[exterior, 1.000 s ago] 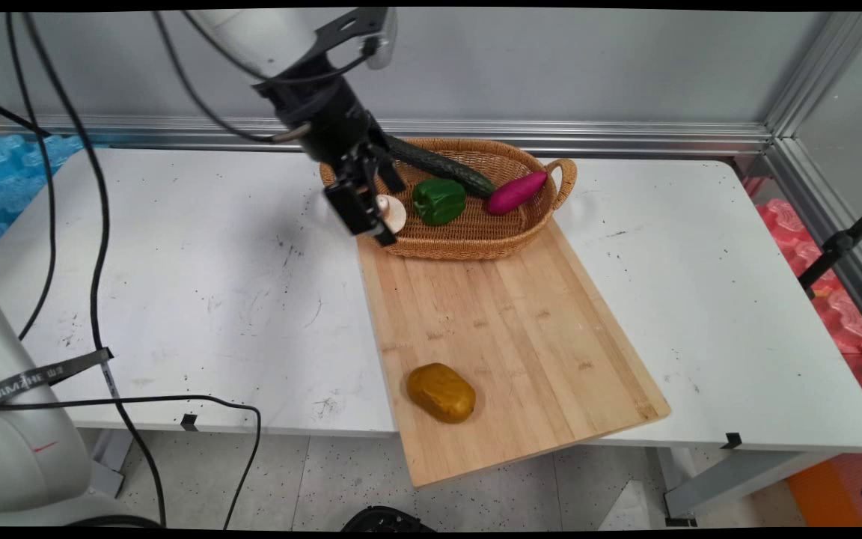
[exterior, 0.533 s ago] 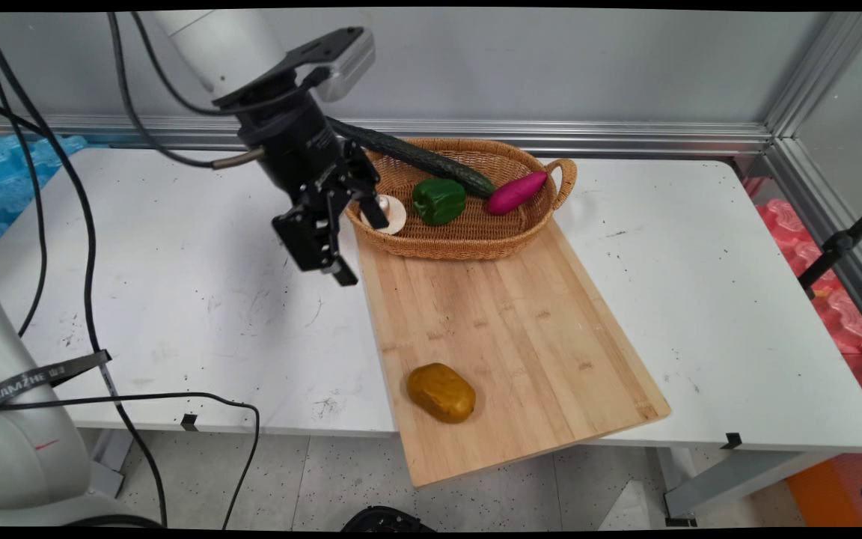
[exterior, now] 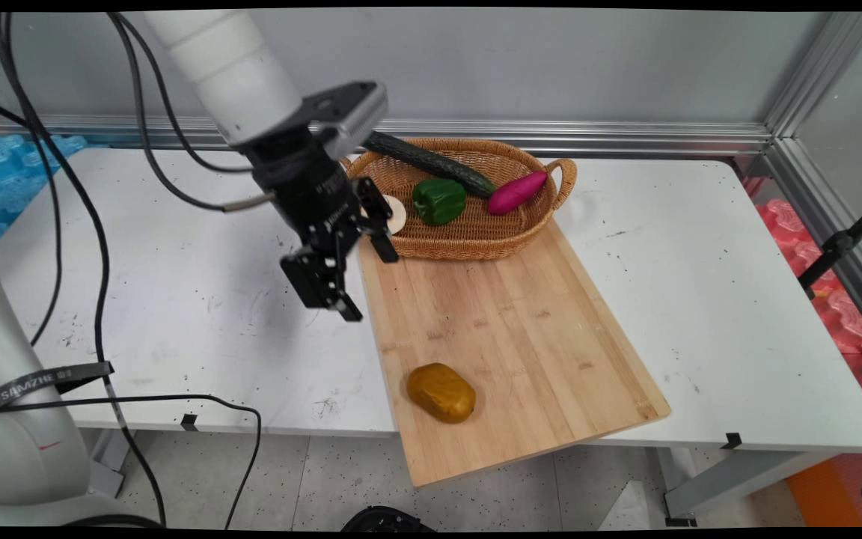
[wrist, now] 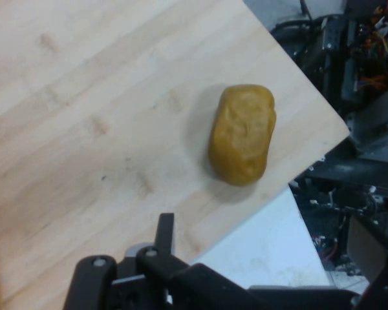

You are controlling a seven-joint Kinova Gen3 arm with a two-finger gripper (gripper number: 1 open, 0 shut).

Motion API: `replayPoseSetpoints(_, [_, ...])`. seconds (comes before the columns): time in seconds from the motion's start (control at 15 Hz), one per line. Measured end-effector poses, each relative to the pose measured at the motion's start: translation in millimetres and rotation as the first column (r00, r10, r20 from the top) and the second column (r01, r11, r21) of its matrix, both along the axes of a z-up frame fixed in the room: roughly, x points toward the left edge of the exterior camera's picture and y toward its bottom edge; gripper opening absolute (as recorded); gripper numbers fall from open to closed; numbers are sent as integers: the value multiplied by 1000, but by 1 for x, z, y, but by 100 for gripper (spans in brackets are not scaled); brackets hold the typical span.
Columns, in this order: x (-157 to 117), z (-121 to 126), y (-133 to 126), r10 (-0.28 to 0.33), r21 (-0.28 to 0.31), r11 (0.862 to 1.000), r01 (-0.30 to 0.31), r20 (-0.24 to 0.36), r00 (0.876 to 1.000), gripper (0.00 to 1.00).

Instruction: Pick up the potato from the cutting board

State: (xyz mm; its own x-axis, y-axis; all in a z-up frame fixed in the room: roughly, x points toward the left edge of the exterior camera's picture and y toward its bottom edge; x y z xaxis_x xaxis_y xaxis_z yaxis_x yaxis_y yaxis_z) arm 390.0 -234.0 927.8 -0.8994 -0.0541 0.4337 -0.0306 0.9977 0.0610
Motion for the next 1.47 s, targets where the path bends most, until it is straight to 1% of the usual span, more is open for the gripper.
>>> replayPoseSetpoints(0.47, [-36, -56, 5, -21, -21, 1000, 21, 16, 1000, 100])
replayPoseSetpoints(0.8, [-60, -94, 7, -63, -35, 997, 64, 23, 998, 100])
replayPoseSetpoints(1.2, [-86, -128, 9, -98, -60, 993, 99, 23, 995, 100])
replayPoseSetpoints(1.47, [-96, -141, 10, -105, -67, 992, 106, 18, 994, 100])
